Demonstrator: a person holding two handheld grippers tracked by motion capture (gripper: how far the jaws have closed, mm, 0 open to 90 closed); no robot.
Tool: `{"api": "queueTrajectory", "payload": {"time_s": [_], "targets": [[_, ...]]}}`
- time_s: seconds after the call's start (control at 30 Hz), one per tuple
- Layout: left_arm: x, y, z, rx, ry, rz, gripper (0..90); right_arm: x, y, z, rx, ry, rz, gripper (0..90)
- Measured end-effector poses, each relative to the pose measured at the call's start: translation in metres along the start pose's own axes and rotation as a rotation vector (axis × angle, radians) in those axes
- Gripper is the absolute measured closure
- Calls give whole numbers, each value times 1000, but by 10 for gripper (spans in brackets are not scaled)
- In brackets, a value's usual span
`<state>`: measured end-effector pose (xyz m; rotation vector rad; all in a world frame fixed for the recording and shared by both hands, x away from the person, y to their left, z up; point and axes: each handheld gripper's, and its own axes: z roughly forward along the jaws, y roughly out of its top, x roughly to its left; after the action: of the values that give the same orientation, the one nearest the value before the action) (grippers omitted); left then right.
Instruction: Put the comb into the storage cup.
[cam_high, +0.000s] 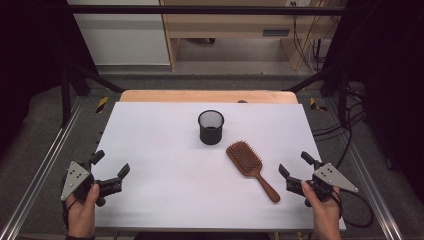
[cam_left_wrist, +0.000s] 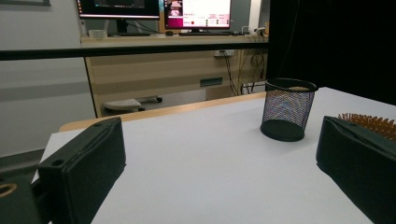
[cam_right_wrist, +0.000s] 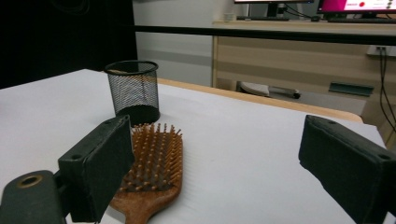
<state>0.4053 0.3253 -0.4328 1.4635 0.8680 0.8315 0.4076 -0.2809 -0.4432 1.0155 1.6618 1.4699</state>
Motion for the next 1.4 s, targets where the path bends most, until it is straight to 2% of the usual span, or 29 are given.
{"api": "queueTrajectory", "payload": {"time_s": [0.2,0.23,0.33,0.47,0.6,0.7,0.8,0.83,0.9,0.97,1.03,1.1,1.13,1.17,1.2,1.3,1.33,1.37,1.4], "targets": [[0,0,0,-2,-3,-2,14,-1,0,-1,-2,-27,22,80],[0,0,1,-5,-1,-2,15,0,1,-2,39,-22,43,85],[0,0,1,-1,0,4,15,1,2,-3,58,-15,59,66],[1,-1,0,3,2,-1,15,5,4,-1,56,-15,71,57],[2,-2,1,8,6,-3,15,7,4,0,56,-24,67,53],[2,-1,1,-3,4,-8,15,8,5,3,65,-34,43,55],[2,0,1,-2,7,-2,15,10,5,6,71,-41,53,61],[2,0,0,-7,10,1,15,12,6,7,82,-66,57,74],[2,0,0,-5,11,5,15,14,7,6,87,-71,70,77],[3,-1,0,-5,14,2,15,15,8,6,112,-89,77,97],[3,-1,-1,-8,14,-1,15,16,10,7,133,-69,88,103],[3,-1,-1,-4,9,9,15,19,14,8,170,-54,78,101],[3,-1,-1,-4,9,9,15,19,14,8,170,-54,78,101],[3,-1,-1,-3,9,8,15,21,16,8,195,-46,78,93],[3,-1,-1,-5,8,2,15,25,21,10,254,-33,65,85],[3,-1,0,-5,0,1,15,26,25,13,281,-35,67,85],[3,-2,0,-4,-1,-1,15,27,30,17,299,-26,94,91],[3,-2,0,-6,1,-10,15,27,33,19,317,-20,95,89],[4,-2,0,-6,0,-10,15,29,37,21,344,-19,71,85]]}}
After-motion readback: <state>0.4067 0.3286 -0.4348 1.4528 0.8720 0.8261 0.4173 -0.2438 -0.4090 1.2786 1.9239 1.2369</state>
